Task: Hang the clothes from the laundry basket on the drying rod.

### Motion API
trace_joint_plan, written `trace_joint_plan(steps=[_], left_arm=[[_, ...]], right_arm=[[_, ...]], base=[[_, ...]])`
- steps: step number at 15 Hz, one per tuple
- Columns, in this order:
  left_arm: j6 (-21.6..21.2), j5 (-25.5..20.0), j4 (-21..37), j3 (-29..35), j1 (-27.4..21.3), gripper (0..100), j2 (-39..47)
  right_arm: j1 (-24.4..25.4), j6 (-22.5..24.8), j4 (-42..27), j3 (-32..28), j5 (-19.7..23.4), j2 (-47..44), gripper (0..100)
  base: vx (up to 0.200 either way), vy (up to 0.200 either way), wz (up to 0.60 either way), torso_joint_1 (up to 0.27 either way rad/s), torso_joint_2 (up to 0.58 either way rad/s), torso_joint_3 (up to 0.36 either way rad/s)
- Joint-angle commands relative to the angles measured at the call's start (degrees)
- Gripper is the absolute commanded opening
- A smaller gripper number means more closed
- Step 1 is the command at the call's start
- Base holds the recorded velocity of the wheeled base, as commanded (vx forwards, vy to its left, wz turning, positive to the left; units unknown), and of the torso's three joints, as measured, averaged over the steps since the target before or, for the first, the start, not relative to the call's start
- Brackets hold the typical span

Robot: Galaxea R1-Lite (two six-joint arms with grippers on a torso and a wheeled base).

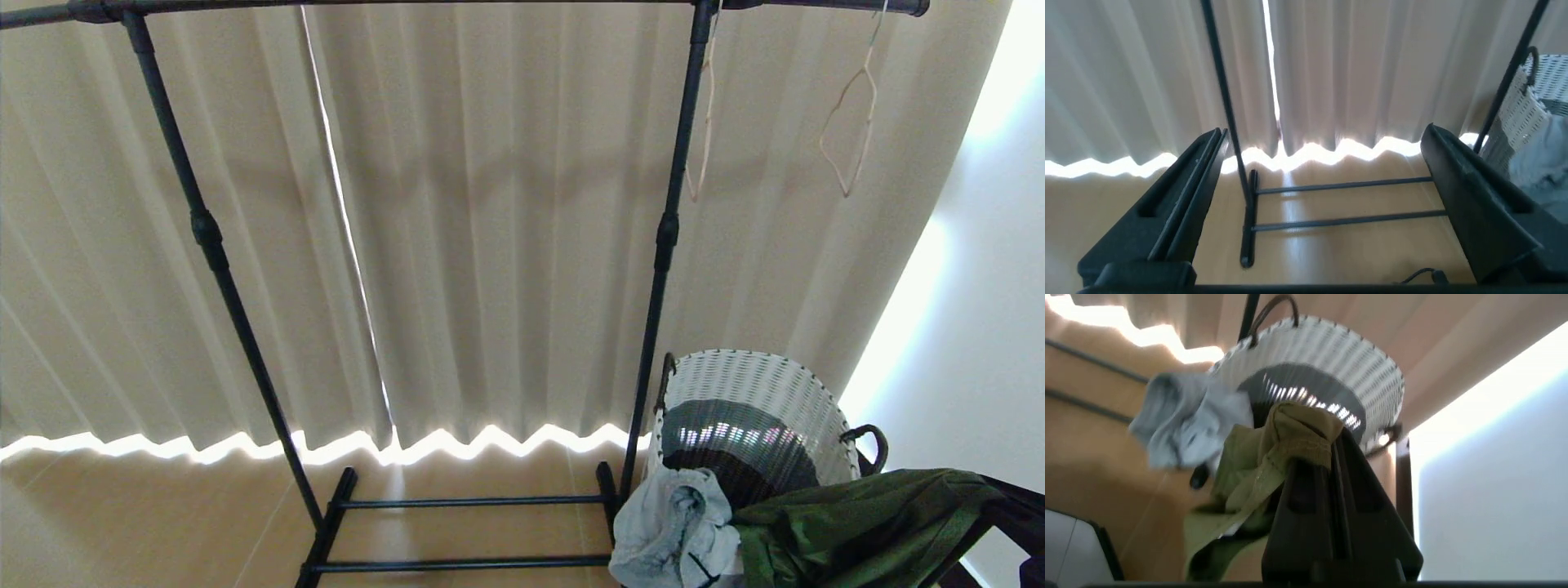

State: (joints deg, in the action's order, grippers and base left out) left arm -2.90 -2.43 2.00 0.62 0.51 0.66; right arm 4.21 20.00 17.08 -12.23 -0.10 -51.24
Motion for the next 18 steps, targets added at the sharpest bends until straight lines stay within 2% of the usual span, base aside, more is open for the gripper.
trace_joint_plan(steps=[1,10,12,13,18], left_arm=[[0.00,0.05,0.02,-0.01,0.02,100,-0.04],[-0.26,-1.53,0.02,0.08,0.02,100,-0.04],[0.00,-1.53,0.02,0.08,0.02,100,-0.04],[0.09,-1.44,0.02,0.08,0.02,100,-0.04],[-0.70,-0.04,-0.07,-0.09,0.02,100,-0.04]], right_arm=[[0.01,0.03,-0.20,-0.17,0.01,0.35,0],[0.01,-0.05,-0.29,-1.48,0.19,-0.18,0],[0.01,-0.23,-0.29,-1.40,0.19,-0.18,0],[0.01,-0.41,-0.29,-1.92,0.19,-0.27,0],[0.10,-1.90,-0.73,-6.58,0.19,-0.27,0]], base=[[-0.200,0.000,0.00,0.002,0.00,0.002],[0.000,0.000,0.00,0.000,0.00,0.000],[0.000,0.200,0.00,0.002,0.00,0.002],[0.000,0.200,0.00,0.002,0.01,-0.002],[0.000,0.000,0.00,0.000,0.00,0.000]])
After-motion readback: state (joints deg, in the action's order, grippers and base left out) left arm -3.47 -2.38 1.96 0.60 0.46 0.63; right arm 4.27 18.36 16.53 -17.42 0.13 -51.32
